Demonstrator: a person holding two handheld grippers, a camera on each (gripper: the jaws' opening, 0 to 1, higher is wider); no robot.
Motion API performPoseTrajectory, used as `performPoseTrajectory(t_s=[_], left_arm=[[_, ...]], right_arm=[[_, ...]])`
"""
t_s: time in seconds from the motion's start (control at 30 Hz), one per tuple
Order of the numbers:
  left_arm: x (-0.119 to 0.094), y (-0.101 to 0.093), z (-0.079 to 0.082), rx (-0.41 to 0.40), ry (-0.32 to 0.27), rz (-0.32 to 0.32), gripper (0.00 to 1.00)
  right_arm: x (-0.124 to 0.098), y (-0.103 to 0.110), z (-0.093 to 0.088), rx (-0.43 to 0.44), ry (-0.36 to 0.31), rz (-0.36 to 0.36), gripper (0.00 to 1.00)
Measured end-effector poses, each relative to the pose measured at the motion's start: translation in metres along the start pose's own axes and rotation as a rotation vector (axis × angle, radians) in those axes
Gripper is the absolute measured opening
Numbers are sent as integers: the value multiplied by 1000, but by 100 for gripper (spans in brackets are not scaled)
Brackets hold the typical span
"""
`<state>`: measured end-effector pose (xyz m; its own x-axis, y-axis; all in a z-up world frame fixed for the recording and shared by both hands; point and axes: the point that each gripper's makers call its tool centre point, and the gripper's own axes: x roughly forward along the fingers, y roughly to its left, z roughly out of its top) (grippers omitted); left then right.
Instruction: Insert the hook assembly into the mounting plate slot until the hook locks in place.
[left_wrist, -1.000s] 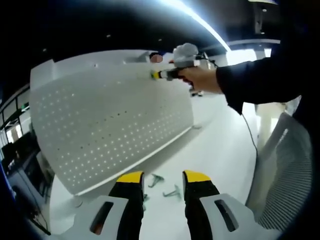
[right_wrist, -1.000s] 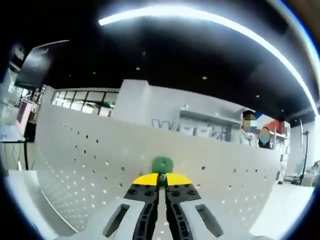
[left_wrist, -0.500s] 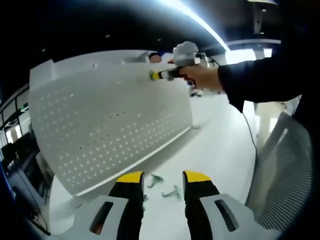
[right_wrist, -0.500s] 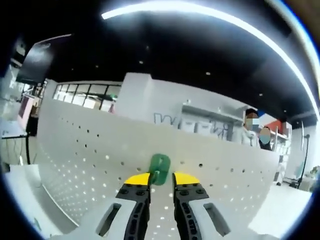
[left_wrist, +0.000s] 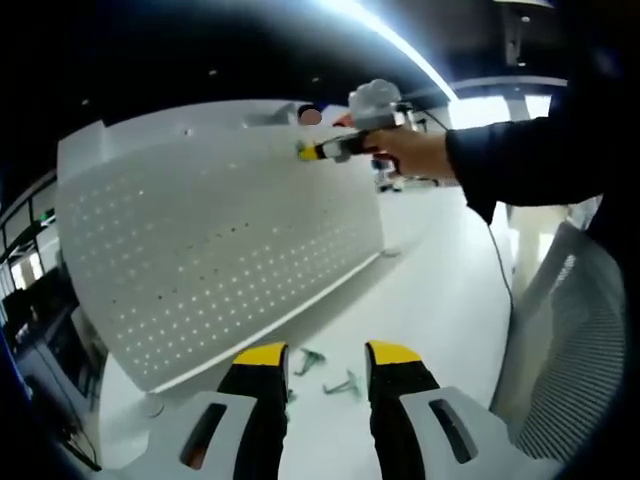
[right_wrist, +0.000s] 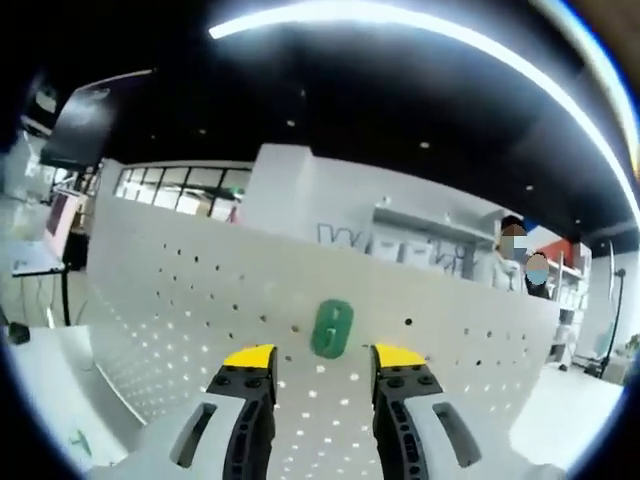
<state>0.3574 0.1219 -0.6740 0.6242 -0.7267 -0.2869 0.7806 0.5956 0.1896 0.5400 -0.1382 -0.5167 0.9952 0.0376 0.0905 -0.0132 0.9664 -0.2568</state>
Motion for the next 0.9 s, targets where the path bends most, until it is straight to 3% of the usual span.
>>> performPoseTrajectory(t_s=[0.53, 0.9], left_arm=[[0, 5, -2, -3, 6, 16, 31], [-1, 8, -2, -12, 4, 27, 31]], right_arm=[[-34, 13, -10, 33, -4, 34, 43], [-74, 33, -18, 81, -22, 71, 44]])
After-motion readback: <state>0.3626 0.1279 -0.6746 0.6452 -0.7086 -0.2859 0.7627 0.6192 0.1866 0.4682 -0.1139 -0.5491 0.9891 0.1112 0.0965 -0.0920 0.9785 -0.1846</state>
